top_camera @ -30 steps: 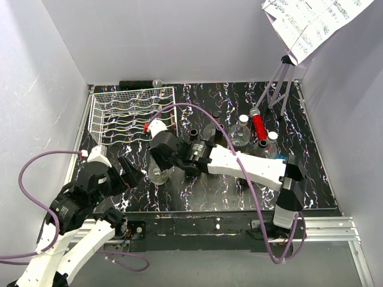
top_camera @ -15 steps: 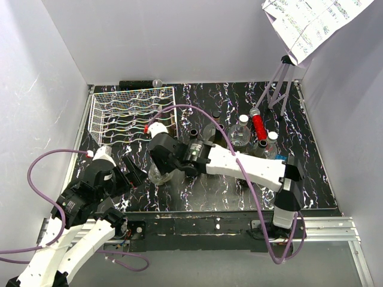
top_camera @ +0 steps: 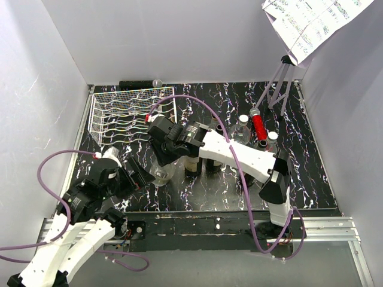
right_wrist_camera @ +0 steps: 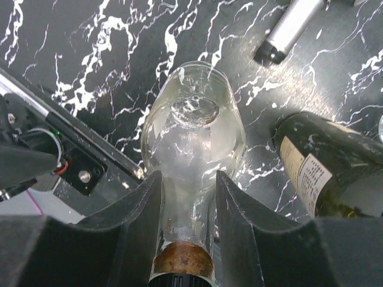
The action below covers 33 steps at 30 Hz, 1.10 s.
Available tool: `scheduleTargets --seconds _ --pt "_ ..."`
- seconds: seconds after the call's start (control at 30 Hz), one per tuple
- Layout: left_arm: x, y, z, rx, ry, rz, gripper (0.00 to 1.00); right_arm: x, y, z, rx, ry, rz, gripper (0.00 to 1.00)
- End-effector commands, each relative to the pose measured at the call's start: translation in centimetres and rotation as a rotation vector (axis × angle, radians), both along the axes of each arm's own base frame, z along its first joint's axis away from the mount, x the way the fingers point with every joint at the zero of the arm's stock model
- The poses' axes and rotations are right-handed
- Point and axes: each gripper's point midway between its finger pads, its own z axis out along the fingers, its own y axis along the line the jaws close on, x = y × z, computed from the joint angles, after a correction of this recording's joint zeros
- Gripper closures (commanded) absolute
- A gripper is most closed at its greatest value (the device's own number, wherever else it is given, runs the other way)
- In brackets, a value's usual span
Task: Put the wine bottle on the wine rack
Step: Adjust the wine bottle at the center of the board.
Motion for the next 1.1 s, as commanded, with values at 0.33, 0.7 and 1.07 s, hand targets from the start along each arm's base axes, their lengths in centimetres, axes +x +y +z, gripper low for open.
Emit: scheduleTargets --seconds 0.33,0.7,1.07 --pt "-0.3 -5.2 -5.3 -0.199 0.194 -0.1 0.38 -3.5 -2.6 1.2 -0.038 0.106 0.075 0.99" --pt "1.0 -7.0 -6.2 -0.33 0.16 -0.091 0.35 -3.3 -2.1 0.9 -0.055 0.134 0.064 0.99" --pt "2.2 -7.0 -6.3 -0.447 0.163 0.054 0.31 -4.5 -1.6 0.4 -0.055 0.214 0.075 0.99"
